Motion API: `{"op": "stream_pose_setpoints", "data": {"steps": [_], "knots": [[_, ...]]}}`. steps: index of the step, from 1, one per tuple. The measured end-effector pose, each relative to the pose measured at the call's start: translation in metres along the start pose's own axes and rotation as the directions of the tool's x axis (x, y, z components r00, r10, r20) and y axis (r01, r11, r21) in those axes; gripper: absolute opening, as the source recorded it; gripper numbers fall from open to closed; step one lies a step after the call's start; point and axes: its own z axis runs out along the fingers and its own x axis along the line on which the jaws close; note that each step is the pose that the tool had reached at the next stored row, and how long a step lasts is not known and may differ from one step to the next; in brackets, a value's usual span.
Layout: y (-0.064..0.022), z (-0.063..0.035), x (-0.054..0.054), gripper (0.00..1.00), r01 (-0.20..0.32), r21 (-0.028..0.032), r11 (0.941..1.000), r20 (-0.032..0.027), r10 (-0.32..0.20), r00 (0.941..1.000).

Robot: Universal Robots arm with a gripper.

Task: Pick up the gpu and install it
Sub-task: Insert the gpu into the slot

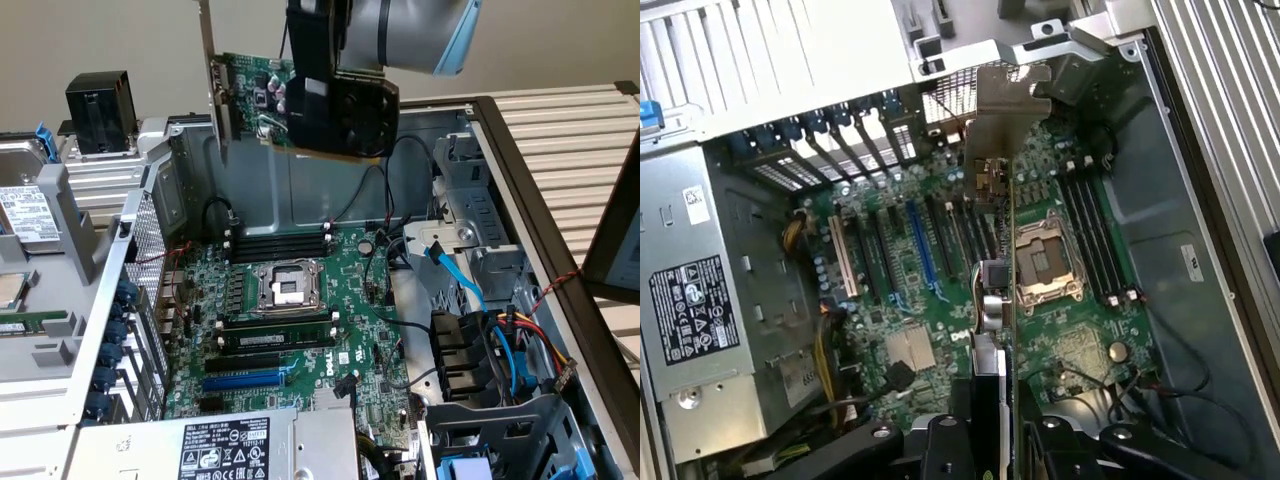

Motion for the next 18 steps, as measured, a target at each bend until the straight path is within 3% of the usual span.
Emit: {"op": "stream_pose_setpoints", "data": {"steps": [4, 8, 15, 18], "knots": [[0.0000, 0.0008, 0.0001, 0.27, 0.074, -0.0014, 0.9973, -0.0021, -0.074, 0.9973], [-0.0001, 0.0010, 0.0001, 0.27, 0.142, -0.0030, 0.9898, -0.0081, -0.142, 0.9898], [0.0001, 0.0010, 0.0002, 0.27, 0.208, -0.0054, 0.9781, -0.0144, -0.208, 0.9780], [0.0001, 0.0010, 0.0002, 0.27, 0.208, -0.0054, 0.9781, -0.0145, -0.208, 0.9780]]}}
